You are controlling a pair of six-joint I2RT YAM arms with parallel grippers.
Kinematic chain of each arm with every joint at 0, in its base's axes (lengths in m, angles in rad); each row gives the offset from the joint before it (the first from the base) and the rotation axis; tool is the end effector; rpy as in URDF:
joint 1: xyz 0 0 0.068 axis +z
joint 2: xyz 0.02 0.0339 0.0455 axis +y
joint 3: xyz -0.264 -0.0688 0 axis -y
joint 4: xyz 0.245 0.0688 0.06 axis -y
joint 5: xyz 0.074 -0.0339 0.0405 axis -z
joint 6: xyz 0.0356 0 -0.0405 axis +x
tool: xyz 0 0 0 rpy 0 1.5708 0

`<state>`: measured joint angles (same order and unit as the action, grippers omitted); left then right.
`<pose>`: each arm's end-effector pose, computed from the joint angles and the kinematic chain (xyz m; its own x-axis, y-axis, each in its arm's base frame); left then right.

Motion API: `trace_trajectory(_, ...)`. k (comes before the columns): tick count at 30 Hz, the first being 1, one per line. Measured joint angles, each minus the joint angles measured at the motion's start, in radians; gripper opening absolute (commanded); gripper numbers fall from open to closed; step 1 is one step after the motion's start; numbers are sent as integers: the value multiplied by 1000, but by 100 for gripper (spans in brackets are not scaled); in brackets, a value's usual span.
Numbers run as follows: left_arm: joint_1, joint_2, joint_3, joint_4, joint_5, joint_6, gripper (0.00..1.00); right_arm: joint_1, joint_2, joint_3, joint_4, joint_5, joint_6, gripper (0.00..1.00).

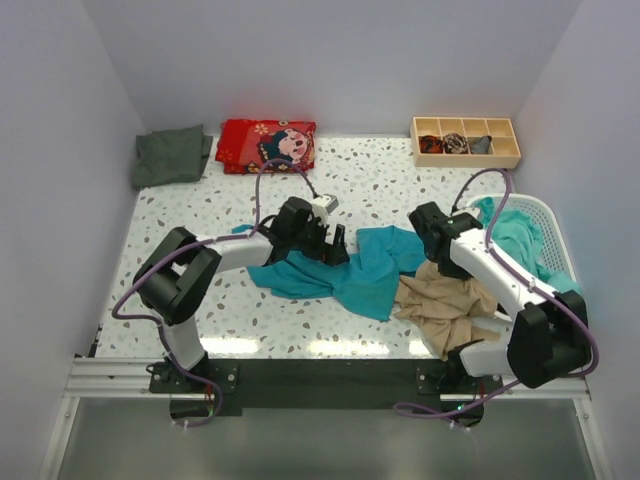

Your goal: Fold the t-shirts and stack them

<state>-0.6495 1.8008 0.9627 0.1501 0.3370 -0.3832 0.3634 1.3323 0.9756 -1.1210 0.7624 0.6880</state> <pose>0.2890 -0.2342 0.1602 -0.7585 0.1329 -0.6380 0.5290 0.6974 -0.4836 0.2120 0.0543 0.2414 -0.8441 0.1703 -0.5085 0.4387 0.7645 -0.4722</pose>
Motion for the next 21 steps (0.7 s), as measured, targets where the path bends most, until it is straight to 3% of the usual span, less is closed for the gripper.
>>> trace_trajectory(8,0,10,21,-17,1,15,100,-6,-65,-2,29,-24,-17,0)
trace_trajectory(15,0,39,57,-21,19,25,100,-6,-459,48,174,-53,-74,0)
trace_trajectory(21,0,60,97,-25,35,27,100,-6,-521,211,294,144,-148,0)
